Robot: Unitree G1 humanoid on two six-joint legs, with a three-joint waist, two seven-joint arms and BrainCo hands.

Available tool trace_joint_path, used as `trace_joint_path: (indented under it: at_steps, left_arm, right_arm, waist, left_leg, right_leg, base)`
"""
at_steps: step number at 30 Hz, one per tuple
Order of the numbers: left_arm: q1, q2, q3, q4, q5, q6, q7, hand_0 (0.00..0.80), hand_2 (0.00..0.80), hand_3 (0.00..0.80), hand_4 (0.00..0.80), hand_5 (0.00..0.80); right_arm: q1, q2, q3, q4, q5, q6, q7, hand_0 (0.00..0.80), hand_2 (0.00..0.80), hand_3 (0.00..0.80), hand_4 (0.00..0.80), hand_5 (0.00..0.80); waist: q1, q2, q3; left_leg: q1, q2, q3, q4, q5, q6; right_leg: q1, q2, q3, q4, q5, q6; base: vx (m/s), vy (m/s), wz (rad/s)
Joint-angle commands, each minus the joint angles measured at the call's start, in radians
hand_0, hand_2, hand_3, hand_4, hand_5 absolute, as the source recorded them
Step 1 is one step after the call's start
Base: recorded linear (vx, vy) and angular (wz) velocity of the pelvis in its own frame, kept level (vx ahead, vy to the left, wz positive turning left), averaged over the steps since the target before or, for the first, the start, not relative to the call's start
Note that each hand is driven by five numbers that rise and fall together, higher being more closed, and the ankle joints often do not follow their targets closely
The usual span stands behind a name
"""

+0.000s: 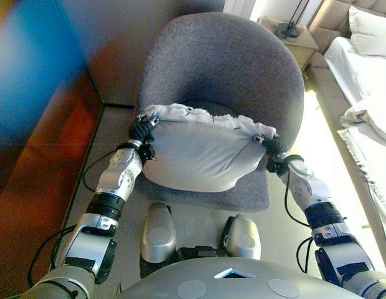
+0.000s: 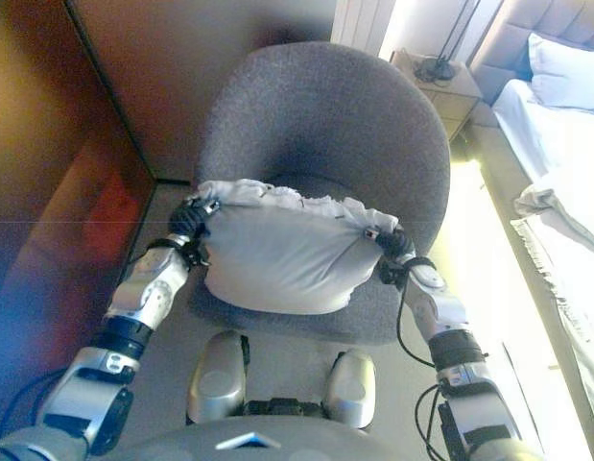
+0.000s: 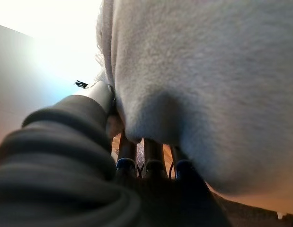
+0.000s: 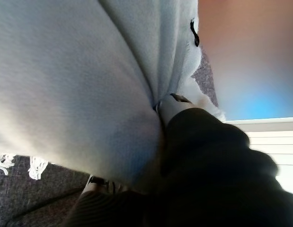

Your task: Pick up the cushion and take it to the sofa

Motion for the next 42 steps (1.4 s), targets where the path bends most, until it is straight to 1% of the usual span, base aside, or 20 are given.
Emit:
trace_joint_path:
  at_steps: [1,3,6,8,9,11,13,15,17,18,20,21,24,27,30,33,35,38,39,42]
  left_arm:
    - [0.083,-0.030,-0.012,-0.112,-0.021,-0.014,-0.042,0.800,0.800,0.800,0.800,0.800]
    - [0.098,-0.030,0.002,-0.178,-0.051,0.004,-0.040,0.800,0.800,0.800,0.800,0.800]
    - [0.118,-0.036,0.012,-0.243,-0.078,0.031,-0.040,0.800,0.800,0.800,0.800,0.800]
    - [0.129,-0.041,0.011,-0.265,-0.069,0.044,-0.020,0.800,0.800,0.800,0.800,0.800]
    - [0.127,-0.043,0.003,-0.271,-0.071,0.057,0.011,0.800,0.800,0.800,0.800,0.800]
    - [0.118,-0.042,-0.007,-0.268,-0.073,0.079,0.063,0.800,0.800,0.800,0.800,0.800]
    - [0.097,-0.034,-0.014,-0.249,-0.047,0.098,0.118,0.800,0.800,0.800,0.800,0.800]
    - [0.078,-0.029,-0.015,-0.227,-0.057,0.120,0.151,0.800,0.800,0.800,0.800,0.800]
    - [0.069,-0.029,-0.012,-0.212,-0.045,0.131,0.159,0.800,0.800,0.800,0.800,0.800]
    - [0.058,-0.031,-0.019,-0.191,-0.039,0.140,0.167,0.800,0.800,0.800,0.800,0.800]
    - [0.046,-0.031,-0.026,-0.170,-0.016,0.138,0.176,0.800,0.800,0.800,0.800,0.800]
    - [0.028,-0.030,-0.037,-0.143,-0.006,0.131,0.188,0.800,0.800,0.800,0.800,0.800]
    - [-0.007,-0.039,-0.038,-0.092,-0.052,0.124,0.223,0.800,0.800,0.800,0.800,0.800]
    - [-0.022,-0.055,-0.032,-0.048,-0.084,0.121,0.259,0.800,0.800,0.800,0.800,0.800]
    - [-0.038,-0.066,-0.034,0.010,-0.045,0.124,0.277,0.800,0.800,0.800,0.800,0.800]
    - [-0.073,-0.056,-0.047,0.068,-0.017,0.116,0.266,0.800,0.800,0.800,0.800,0.800]
    - [-0.089,-0.050,-0.053,0.104,-0.006,0.088,0.245,0.800,0.800,0.800,0.800,0.800]
    - [-0.121,-0.036,-0.067,0.118,0.015,0.028,0.228,0.800,0.800,0.800,0.800,0.800]
    - [-0.131,-0.031,-0.072,0.116,0.008,0.001,0.222,0.800,0.800,0.800,0.800,0.800]
    - [-0.146,-0.026,-0.079,0.112,-0.035,-0.062,0.217,0.800,0.800,0.800,0.800,0.800]
  right_arm:
    - [-0.007,-0.041,-0.174,-0.135,-0.007,-0.070,0.021,0.800,0.800,0.800,0.800,0.800]
    - [0.004,-0.049,-0.212,-0.201,-0.007,-0.052,0.039,0.800,0.800,0.800,0.800,0.800]
    - [0.015,-0.050,-0.246,-0.257,-0.006,-0.030,0.059,0.800,0.800,0.800,0.800,0.800]
    - [0.016,-0.056,-0.255,-0.272,-0.012,0.008,0.068,0.800,0.800,0.800,0.800,0.800]
    - [0.007,-0.065,-0.252,-0.271,-0.009,0.040,0.065,0.800,0.800,0.800,0.800,0.800]
    - [-0.018,-0.078,-0.242,-0.257,0.004,0.078,0.050,0.800,0.800,0.800,0.800,0.800]
    - [-0.073,-0.087,-0.213,-0.228,0.014,0.116,0.005,0.800,0.800,0.800,0.800,0.800]
    - [-0.118,-0.089,-0.187,-0.190,0.027,0.151,-0.026,0.800,0.800,0.800,0.800,0.800]
    - [-0.149,-0.087,-0.170,-0.158,0.016,0.167,-0.035,0.800,0.800,0.800,0.800,0.800]
    - [-0.179,-0.086,-0.148,-0.128,0.007,0.187,-0.057,0.800,0.800,0.800,0.800,0.800]
    - [-0.210,-0.088,-0.128,-0.095,-0.003,0.201,-0.075,0.800,0.800,0.800,0.800,0.800]
    - [-0.241,-0.086,-0.104,-0.063,-0.005,0.211,-0.103,0.800,0.800,0.800,0.800,0.800]
    - [-0.308,-0.095,-0.070,0.009,-0.025,0.218,-0.127,0.800,0.800,0.800,0.800,0.800]
    - [-0.338,-0.099,-0.053,0.057,-0.043,0.215,-0.148,0.800,0.800,0.800,0.800,0.800]
    - [-0.361,-0.103,-0.037,0.096,-0.089,0.235,-0.176,0.800,0.800,0.800,0.800,0.800]
    - [-0.404,-0.131,-0.012,0.133,-0.089,0.254,-0.181,0.800,0.800,0.800,0.800,0.800]
    - [-0.422,-0.149,-0.002,0.155,-0.074,0.250,-0.177,0.800,0.800,0.800,0.800,0.800]
    - [-0.451,-0.171,0.006,0.163,-0.047,0.199,-0.149,0.800,0.800,0.800,0.800,0.800]
    - [-0.457,-0.179,0.008,0.154,-0.036,0.176,-0.139,0.800,0.800,0.800,0.800,0.800]
    - [-0.458,-0.190,0.011,0.135,-0.052,0.163,-0.106,0.800,0.800,0.800,0.800,0.800]
  waist:
    - [-0.017,0.017,-0.061]
    - [-0.024,0.021,-0.054]
    - [-0.028,0.026,-0.044]
    - [-0.032,0.027,-0.037]
    - [-0.034,0.029,-0.030]
    - [-0.034,0.031,-0.022]
    - [-0.030,0.033,-0.010]
    - [-0.025,0.037,0.001]
    - [-0.023,0.041,0.010]
    - [-0.020,0.046,0.017]
    - [-0.018,0.050,0.025]
    - [-0.017,0.054,0.031]
    - [-0.016,0.063,0.038]
    - [-0.014,0.069,0.034]
    - [-0.012,0.072,0.024]
    - [-0.013,0.072,0.009]
    - [-0.015,0.076,0.002]
    - [-0.021,0.083,-0.006]
    - [-0.024,0.087,-0.010]
    - [-0.033,0.100,-0.021]
  left_leg:
    - [0.073,-0.026,-0.009,-0.193,0.091,-0.022]
    - [0.075,-0.032,-0.010,-0.220,0.106,-0.023]
    - [0.073,-0.037,-0.013,-0.243,0.121,-0.026]
    - [0.068,-0.039,-0.016,-0.251,0.131,-0.028]
    - [0.063,-0.038,-0.016,-0.256,0.139,-0.030]
    - [0.053,-0.038,-0.019,-0.261,0.148,-0.030]
    - [0.031,-0.035,-0.022,-0.258,0.157,-0.032]
    - [0.017,-0.032,-0.023,-0.254,0.165,-0.036]
    - [0.013,-0.031,-0.024,-0.256,0.171,-0.038]
    - [0.011,-0.032,-0.026,-0.261,0.177,-0.041]
    - [0.010,-0.033,-0.028,-0.265,0.183,-0.042]
    - [0.009,-0.033,-0.028,-0.270,0.191,-0.045]
    - [0.010,-0.030,-0.024,-0.277,0.206,-0.050]
    - [0.021,-0.032,-0.021,-0.283,0.212,-0.054]
    - [0.033,-0.033,-0.019,-0.282,0.215,-0.056]
    - [0.040,-0.033,-0.014,-0.286,0.218,-0.057]
    - [0.044,-0.034,-0.010,-0.288,0.219,-0.058]
    - [0.042,-0.036,-0.007,-0.293,0.221,-0.059]
    - [0.039,-0.038,-0.004,-0.295,0.219,-0.059]
    - [0.035,-0.045,0.004,-0.298,0.213,-0.060]
  right_leg:
    - [-0.032,0.020,-0.017,-0.095,0.156,0.010]
    - [-0.035,0.026,-0.013,-0.113,0.162,0.011]
    - [-0.045,0.029,-0.008,-0.123,0.169,0.013]
    - [-0.055,0.033,0.000,-0.125,0.173,0.015]
    - [-0.063,0.037,0.004,-0.126,0.175,0.016]
    - [-0.075,0.040,0.009,-0.127,0.179,0.018]
    - [-0.094,0.045,0.013,-0.124,0.185,0.021]
    - [-0.106,0.046,0.013,-0.118,0.188,0.022]
    - [-0.111,0.046,0.014,-0.115,0.190,0.022]
    - [-0.116,0.046,0.013,-0.111,0.192,0.022]
    - [-0.119,0.045,0.013,-0.109,0.194,0.022]
    - [-0.121,0.045,0.012,-0.108,0.197,0.022]
    - [-0.125,0.041,0.010,-0.101,0.201,0.021]
    - [-0.117,0.035,0.006,-0.095,0.200,0.020]
    - [-0.109,0.029,0.000,-0.086,0.199,0.018]
    - [-0.106,0.025,-0.004,-0.084,0.196,0.016]
    - [-0.106,0.022,-0.004,-0.079,0.194,0.012]
    - [-0.115,0.016,-0.004,-0.074,0.189,0.009]
    - [-0.122,0.012,-0.002,-0.071,0.187,0.008]
    - [-0.138,0.001,0.003,-0.064,0.181,0.005]
  base:
    - [-0.001,0.011,-0.07]
    - [-0.025,0.035,-0.05]
    - [-0.032,0.034,-0.07]
    - [-0.006,0.006,-0.03]
    - [-0.033,0.006,-0.02]
    - [-0.050,-0.010,0.01]
    - [-0.079,-0.027,-0.01]
    - [-0.061,-0.010,-0.08]
    - [-0.036,0.015,-0.02]
    - [-0.022,0.027,0.03]
    - [-0.017,0.033,0.00]
    - [-0.012,0.034,-0.01]
    - [0.019,0.065,0.00]
    - [0.087,0.074,0.02]
    - [0.116,0.033,0.06]
    - [0.091,0.036,0.03]
    - [0.095,0.059,0.01]
    - [0.044,0.067,0.02]
    - [0.009,0.105,0.02]
    - [0.015,0.118,0.06]
